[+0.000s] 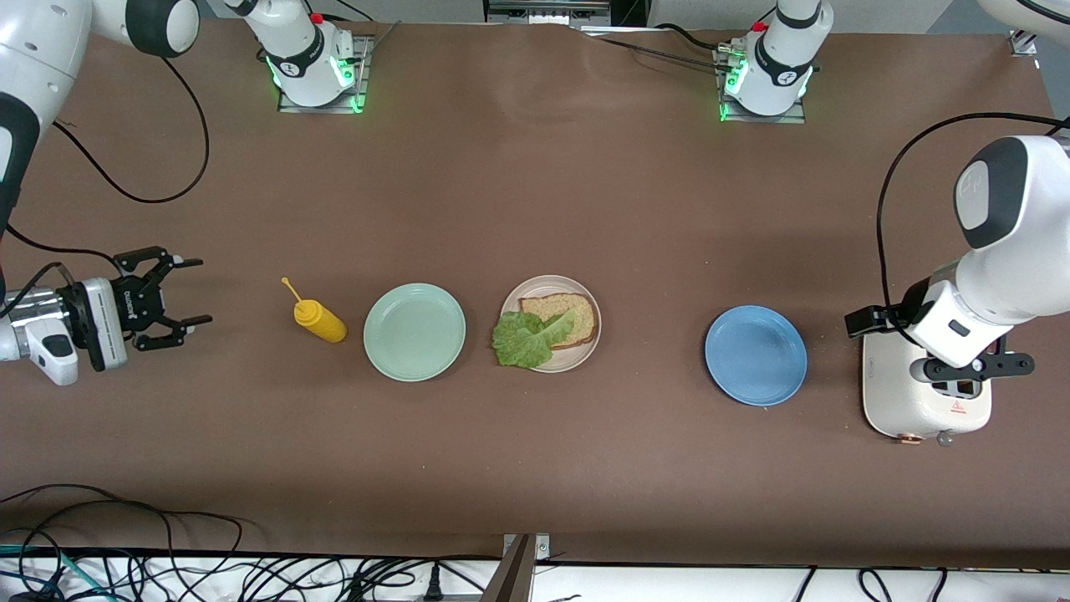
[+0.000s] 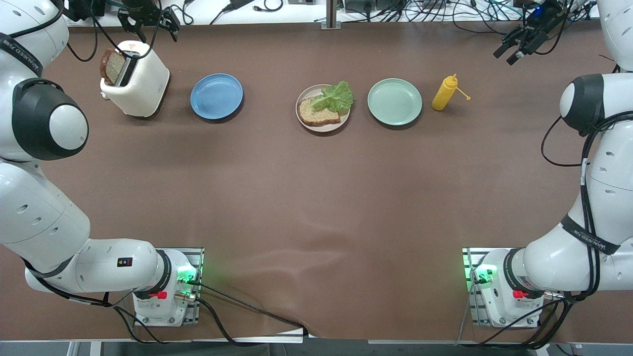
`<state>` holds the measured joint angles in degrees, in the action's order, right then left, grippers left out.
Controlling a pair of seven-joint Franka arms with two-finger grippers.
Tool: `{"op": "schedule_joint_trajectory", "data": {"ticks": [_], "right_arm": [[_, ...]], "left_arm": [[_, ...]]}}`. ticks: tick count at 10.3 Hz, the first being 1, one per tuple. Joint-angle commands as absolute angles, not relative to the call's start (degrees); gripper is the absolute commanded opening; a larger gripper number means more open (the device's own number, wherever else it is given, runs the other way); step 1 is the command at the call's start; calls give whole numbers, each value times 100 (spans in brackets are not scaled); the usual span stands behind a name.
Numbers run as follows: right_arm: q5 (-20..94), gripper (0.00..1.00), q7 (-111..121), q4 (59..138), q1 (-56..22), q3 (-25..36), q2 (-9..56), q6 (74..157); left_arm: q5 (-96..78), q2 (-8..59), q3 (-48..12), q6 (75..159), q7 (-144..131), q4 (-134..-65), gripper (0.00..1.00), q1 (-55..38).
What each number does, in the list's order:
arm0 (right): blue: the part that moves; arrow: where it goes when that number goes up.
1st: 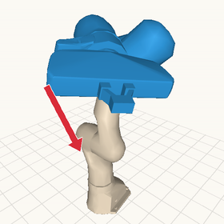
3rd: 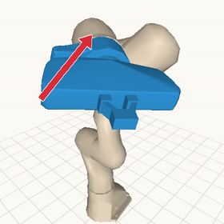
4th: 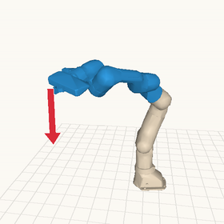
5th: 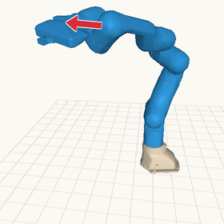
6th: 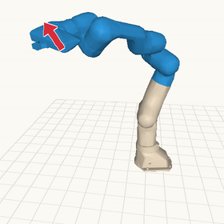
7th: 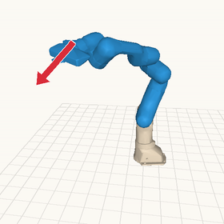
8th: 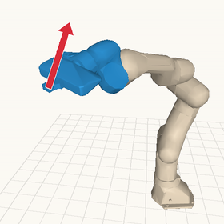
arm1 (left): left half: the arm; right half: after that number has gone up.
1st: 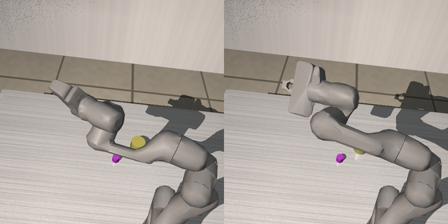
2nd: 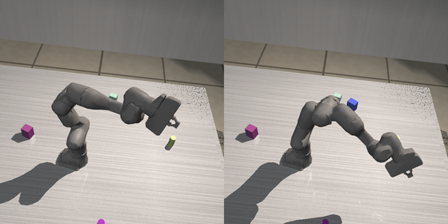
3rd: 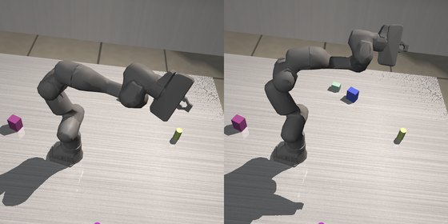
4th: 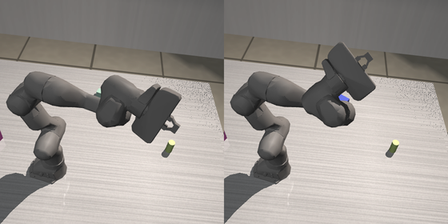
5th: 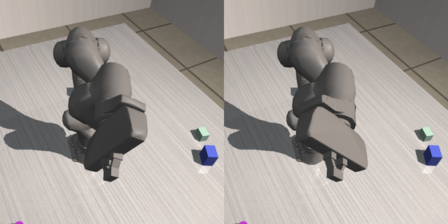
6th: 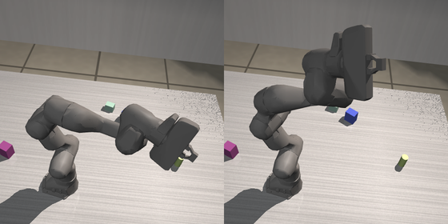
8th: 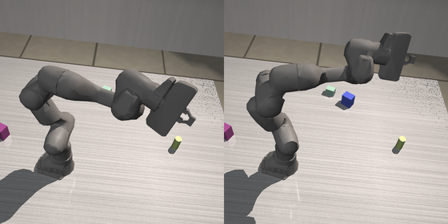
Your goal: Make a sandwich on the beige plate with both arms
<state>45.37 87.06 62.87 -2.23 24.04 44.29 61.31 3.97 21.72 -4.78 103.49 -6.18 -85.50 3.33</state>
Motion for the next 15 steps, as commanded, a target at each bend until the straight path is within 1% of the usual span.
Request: {"op": "schedule_joint_trajectory", "data": {"ticks": [1,2,3,4,5,6,7,8,9,10,12,14,15], "right_arm": [[4264,100,7886,6284,-439,2408,4175,5968],[3984,100,7588,6345,-605,2373,3870,6159],[3320,100,6819,6494,-702,2225,3432,6457],[2652,100,6159,6747,-721,1728,2975,6721],[2054,100,5735,7002,-703,1383,2570,7019],[1569,100,5348,7370,-703,1128,2210,7344],[1216,100,5065,7879,-694,960,1832,7870],[1143,100,4906,8475,-686,941,1428,8606],[1064,100,4661,8847,-677,906,1154,9083],[742,100,4284,8972,-659,810,986,9149],[38,100,3285,9131,-397,345,713,9219],[-114,100,1502,9412,-308,202,423,9351],[-62,100,1111,9578,-168,202,239,9395]], "left_arm": [[325,2180,-492,10239,129,-8438,100,596],[325,2180,-492,10248,262,-8438,100,676],[343,2180,-492,10248,385,-8429,100,772],[360,2180,-492,10248,639,-8394,100,878],[360,2206,-483,10248,1024,-8254,100,1018],[352,2250,-483,10257,1498,-8192,100,1202],[343,2337,-483,10274,1851,-8165,100,1396],[334,2407,-483,10309,2142,-8148,100,1545],[351,2513,-475,10301,2414,-8060,100,1669],[412,2670,-475,10327,2687,-7946,100,1800],[422,2952,-475,10589,2856,-7849,100,2003],[422,3137,-475,10818,2883,-7849,100,2074],[413,3251,-475,10932,2952,-7849,100,2118]]}}
